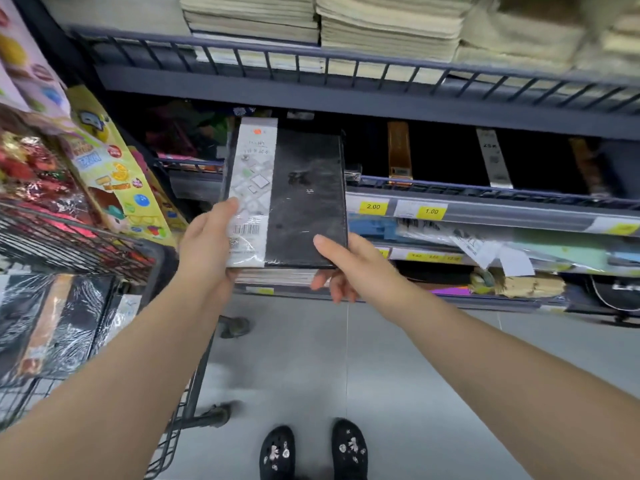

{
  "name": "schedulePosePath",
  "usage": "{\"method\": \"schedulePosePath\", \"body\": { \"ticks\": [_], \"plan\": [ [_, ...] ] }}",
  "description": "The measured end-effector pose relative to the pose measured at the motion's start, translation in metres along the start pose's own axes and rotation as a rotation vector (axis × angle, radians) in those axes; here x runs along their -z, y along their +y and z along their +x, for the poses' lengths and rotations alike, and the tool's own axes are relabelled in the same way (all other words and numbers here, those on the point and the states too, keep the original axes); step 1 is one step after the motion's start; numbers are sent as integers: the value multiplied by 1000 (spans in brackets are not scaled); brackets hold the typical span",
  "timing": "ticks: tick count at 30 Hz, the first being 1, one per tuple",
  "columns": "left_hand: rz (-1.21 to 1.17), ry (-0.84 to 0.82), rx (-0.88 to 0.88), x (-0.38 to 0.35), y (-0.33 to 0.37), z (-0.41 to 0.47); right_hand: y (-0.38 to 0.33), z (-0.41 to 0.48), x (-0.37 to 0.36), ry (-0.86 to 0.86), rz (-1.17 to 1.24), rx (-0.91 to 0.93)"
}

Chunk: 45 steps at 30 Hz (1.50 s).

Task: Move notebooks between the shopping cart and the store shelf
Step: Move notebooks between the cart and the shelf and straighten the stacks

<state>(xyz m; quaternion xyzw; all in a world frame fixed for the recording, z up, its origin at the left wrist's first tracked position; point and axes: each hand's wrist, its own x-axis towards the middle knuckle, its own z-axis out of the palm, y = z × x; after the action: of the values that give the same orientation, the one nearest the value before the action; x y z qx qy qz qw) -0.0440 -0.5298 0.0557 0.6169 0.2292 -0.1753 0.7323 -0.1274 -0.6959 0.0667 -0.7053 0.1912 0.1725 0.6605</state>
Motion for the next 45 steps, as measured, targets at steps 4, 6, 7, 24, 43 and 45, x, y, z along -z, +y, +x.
{"method": "schedulePosePath", "body": {
  "ticks": [4, 6, 7, 24, 43, 45],
  "plan": [
    [42, -116, 48, -19, 9, 24, -13, 14, 17, 100, 196, 59],
    [129, -65, 56, -20, 10, 42, -19, 25, 25, 127, 177, 68],
    [255, -7, 23, -16, 9, 54, -21, 32, 29, 143, 158, 62],
    [1730, -97, -681, -10, 5, 111, 36, 62, -6, 783, -1161, 686],
    [1723, -220, -604, -2, 6, 98, -4, 102, -14, 387, -1387, 224],
    [1773, -258, -573, 4, 12, 83, -11, 88, -16, 308, -1352, 177]
  ]
}}
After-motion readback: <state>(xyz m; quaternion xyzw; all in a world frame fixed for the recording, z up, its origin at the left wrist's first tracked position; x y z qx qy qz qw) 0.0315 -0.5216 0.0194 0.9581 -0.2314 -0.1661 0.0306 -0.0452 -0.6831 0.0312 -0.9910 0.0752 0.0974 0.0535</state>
